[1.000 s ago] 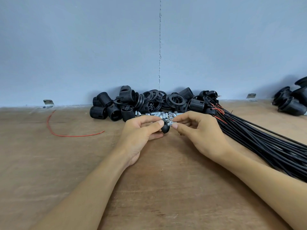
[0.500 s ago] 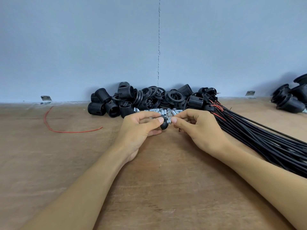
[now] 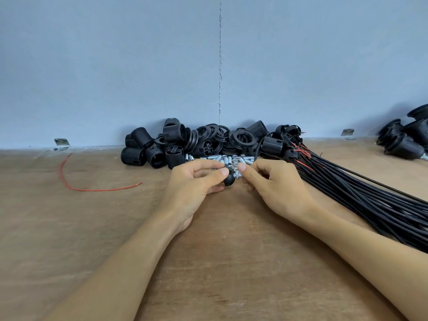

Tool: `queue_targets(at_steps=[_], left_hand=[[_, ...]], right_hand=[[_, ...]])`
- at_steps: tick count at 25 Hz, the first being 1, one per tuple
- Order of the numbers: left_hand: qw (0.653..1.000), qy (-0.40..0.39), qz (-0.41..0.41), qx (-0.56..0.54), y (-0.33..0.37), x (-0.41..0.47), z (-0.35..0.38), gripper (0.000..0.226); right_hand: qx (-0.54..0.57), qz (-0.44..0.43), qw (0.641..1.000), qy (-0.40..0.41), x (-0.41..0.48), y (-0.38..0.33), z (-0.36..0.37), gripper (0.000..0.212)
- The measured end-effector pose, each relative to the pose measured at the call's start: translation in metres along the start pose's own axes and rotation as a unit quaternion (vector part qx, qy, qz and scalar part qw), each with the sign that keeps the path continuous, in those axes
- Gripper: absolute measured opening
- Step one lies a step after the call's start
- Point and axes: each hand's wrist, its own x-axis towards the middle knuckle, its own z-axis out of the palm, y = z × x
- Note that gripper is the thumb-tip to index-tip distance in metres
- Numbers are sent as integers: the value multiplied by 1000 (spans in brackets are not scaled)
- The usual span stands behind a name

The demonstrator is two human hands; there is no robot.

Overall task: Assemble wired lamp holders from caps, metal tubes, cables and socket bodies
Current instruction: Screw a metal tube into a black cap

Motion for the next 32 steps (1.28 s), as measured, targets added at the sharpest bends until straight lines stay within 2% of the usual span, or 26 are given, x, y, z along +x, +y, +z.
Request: queue_targets(at_steps=[7,20,23,28,32], left_hand=[[1000,-7,7,9,-2,2,-1,11],[999,-23,16,20,-3,2,-4,12],[999,-23,19,27,-3,1,-2,12],[999,-8,22,24,-1,-2,2,10],[1000,-5,20,21,0,-2,2,10]], right_hand=[[-17,14,999,-43,2,2,3,54],[-31,20,998,-57,3,3,4,56],[-34,25,998,-45,1,3,3,46],[112,50,989,-78,-1,2,-3,16],[164,57,982,-74,-1,2,-5,6]])
